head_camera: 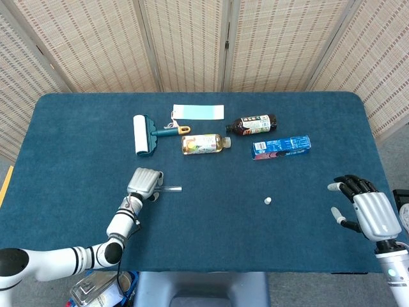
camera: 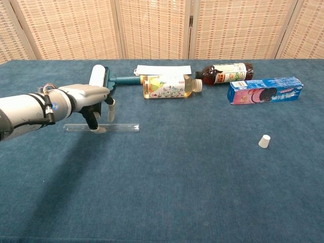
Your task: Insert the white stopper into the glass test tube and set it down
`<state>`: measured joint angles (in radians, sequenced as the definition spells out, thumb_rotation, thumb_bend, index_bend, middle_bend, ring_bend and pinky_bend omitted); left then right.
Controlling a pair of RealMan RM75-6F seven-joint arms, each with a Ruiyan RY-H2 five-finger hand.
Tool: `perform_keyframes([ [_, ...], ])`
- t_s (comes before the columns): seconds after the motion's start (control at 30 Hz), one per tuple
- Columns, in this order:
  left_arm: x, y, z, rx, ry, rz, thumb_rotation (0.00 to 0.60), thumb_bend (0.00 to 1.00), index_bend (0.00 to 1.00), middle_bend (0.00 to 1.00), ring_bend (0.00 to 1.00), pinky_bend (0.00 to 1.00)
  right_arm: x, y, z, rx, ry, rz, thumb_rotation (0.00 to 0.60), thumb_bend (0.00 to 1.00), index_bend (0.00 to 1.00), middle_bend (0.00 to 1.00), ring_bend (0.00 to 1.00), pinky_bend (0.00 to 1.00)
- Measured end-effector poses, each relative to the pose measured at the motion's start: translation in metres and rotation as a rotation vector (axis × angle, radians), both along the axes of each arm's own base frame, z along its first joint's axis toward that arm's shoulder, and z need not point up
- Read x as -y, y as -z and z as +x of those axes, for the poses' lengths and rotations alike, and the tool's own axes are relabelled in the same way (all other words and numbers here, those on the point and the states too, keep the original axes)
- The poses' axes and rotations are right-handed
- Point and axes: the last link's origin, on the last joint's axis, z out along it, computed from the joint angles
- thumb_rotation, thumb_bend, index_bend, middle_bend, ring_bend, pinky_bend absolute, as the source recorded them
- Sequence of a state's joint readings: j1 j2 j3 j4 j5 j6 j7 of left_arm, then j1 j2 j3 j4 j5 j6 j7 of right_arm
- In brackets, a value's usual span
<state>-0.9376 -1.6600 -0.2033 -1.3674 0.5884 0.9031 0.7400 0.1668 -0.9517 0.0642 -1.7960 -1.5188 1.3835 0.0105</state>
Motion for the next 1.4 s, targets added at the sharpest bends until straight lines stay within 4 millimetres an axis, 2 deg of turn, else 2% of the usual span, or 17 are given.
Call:
perform_keyframes([
  [0.87, -0.004, 0.005, -0.006, -0.033, -0.043, -0.027, 0.600, 0.30, 0.51, 1.00, 1.00, 1.00, -0.001, -0.001, -0.003, 0.007, 0.010, -0.008, 0.600, 0.31, 0.33, 0.24, 0.15, 0.20],
  [1.4, 0.002, -0.009, -0.004, 0.020, -0.025, -0.007, 0.600, 0.34, 0.62, 1.00, 1.00, 1.00, -0.002, -0.002, -0.002, 0.008, 0.005, -0.018, 0.600, 0.31, 0.33, 0.24, 0.15, 0.20],
])
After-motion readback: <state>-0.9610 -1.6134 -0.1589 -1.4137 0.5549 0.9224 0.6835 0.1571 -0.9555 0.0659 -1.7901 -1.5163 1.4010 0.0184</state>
